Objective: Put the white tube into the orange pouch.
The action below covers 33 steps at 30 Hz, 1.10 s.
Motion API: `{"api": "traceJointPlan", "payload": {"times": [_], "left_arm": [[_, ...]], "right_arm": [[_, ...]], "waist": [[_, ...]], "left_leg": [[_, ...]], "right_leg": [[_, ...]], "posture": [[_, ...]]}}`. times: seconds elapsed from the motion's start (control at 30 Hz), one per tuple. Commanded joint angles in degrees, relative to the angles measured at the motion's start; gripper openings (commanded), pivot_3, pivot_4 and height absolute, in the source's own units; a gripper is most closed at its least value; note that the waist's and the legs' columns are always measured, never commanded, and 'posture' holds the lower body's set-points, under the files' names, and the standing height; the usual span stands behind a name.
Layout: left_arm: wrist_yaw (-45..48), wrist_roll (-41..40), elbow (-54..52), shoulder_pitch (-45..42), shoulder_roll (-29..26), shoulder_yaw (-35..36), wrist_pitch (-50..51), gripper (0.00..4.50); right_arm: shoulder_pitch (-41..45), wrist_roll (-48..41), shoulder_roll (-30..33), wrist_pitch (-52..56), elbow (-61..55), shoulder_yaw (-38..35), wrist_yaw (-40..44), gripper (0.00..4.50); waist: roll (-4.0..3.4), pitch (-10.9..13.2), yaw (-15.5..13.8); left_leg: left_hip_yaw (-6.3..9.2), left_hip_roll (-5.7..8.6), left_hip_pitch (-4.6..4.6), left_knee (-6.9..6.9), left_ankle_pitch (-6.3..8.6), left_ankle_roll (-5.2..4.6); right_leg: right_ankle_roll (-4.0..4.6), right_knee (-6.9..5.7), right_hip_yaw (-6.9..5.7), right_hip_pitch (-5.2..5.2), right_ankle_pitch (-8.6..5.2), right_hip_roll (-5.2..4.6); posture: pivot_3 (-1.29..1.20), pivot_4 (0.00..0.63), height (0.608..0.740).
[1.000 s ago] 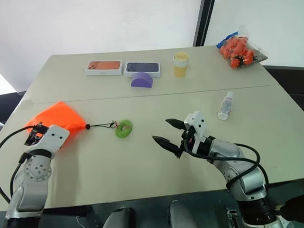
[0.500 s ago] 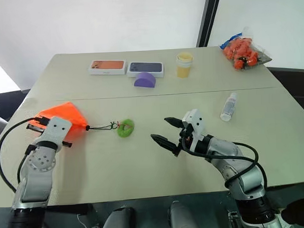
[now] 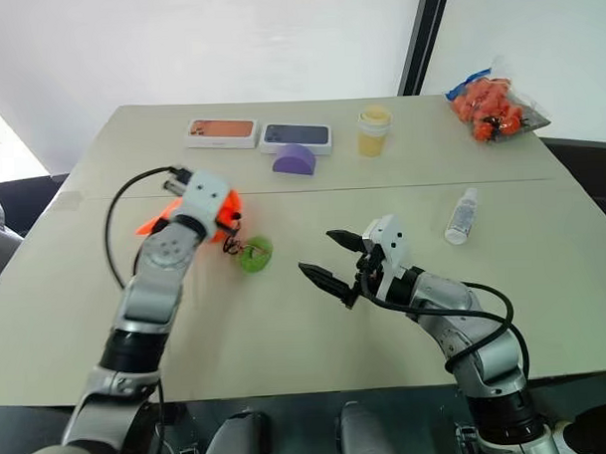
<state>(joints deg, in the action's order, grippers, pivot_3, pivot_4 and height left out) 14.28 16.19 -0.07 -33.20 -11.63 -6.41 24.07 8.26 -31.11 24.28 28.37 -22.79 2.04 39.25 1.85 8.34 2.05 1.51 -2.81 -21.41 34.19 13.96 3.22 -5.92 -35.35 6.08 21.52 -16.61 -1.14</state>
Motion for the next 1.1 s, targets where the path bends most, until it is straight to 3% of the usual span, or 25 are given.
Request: {"api": "traceJointPlan", "payload": {"times": [0.03, 0.17, 0.3, 0.57, 0.77, 0.97, 1.1], "left_arm": [[1.5, -1.6, -1.3, -3.3, 2.5, -3.1, -1.6, 0.03], [4.4, -2.9, -5.2, -3.3, 4.5, -6.5, -0.2, 0.03], [6.1, -3.3, -10.6, 0.4, 2.9, -6.8, 2.9, 0.03], [12.5, -6.9, -23.0, 15.5, -10.5, 1.5, 8.8, 0.03], [13.0, -9.4, -21.1, 17.5, -14.9, 6.2, 7.0, 0.03], [15.1, -13.3, -19.2, 16.7, -15.2, 6.5, 5.4, 0.03], [18.2, -15.3, -19.2, 17.2, -15.6, 4.1, 3.5, 0.03]], "right_arm": [[-0.6, 0.0, -0.1, -1.5, -1.8, -0.9, -0.3, 4.5], [-1.4, 0.4, 0.1, -2.4, -1.6, -1.8, -0.5, 4.5], [-2.0, 1.1, 0.2, -3.7, -0.3, -3.8, -1.5, 4.5], [0.0, 4.0, 1.0, -8.7, 8.7, -11.1, -4.5, 4.5], [1.3, 6.2, 2.7, -12.4, 16.4, -14.1, -4.4, 4.5], [2.3, 8.3, 2.3, -15.7, 22.2, -16.5, -7.2, 4.5], [4.0, 13.2, 1.6, -17.8, 25.5, -18.1, -15.7, 4.5]], "waist": [[-0.03, 0.0, 0.2], [-0.14, 0.0, 0.5], [-0.26, 0.0, 0.5], [-0.42, 0.0, 0.5], [-0.42, 0.0, 0.3], [-0.46, 0.0, 0.4], [-0.48, 0.0, 0.5]], "left_leg": [[0.02, -0.01, 0.01, 0.0, 0.0, 0.0], [0.15, -0.04, 0.02, -0.03, 0.0, 0.0], [0.23, -0.07, 0.06, -0.05, 0.0, 0.0], [0.26, -0.09, 0.1, -0.01, 0.0, 0.0], [0.21, -0.06, 0.08, 0.07, 0.0, 0.01], [0.22, -0.07, 0.09, -0.01, 0.0, 0.01], [0.21, -0.08, 0.1, 0.0, -0.01, 0.0]], "right_leg": [[-0.01, 0.0, 0.0, -0.01, 0.0, 0.02], [-0.01, -0.02, 0.01, 0.0, 0.01, 0.14], [0.0, -0.04, 0.02, 0.0, 0.01, 0.22], [0.31, -0.07, 0.09, 0.03, -0.05, 0.26], [0.35, 0.05, 0.09, -0.06, -0.05, 0.19], [0.34, 0.04, 0.09, -0.03, -0.04, 0.22], [0.34, 0.03, 0.09, -0.04, -0.04, 0.21]], "posture": [[0.0, 0.15, 0.723], [0.0, 0.15, 0.723], [0.0, 0.15, 0.723], [0.0, 0.15, 0.723], [0.0, 0.15, 0.723], [0.0, 0.15, 0.723], [0.0, 0.15, 0.723]]}}
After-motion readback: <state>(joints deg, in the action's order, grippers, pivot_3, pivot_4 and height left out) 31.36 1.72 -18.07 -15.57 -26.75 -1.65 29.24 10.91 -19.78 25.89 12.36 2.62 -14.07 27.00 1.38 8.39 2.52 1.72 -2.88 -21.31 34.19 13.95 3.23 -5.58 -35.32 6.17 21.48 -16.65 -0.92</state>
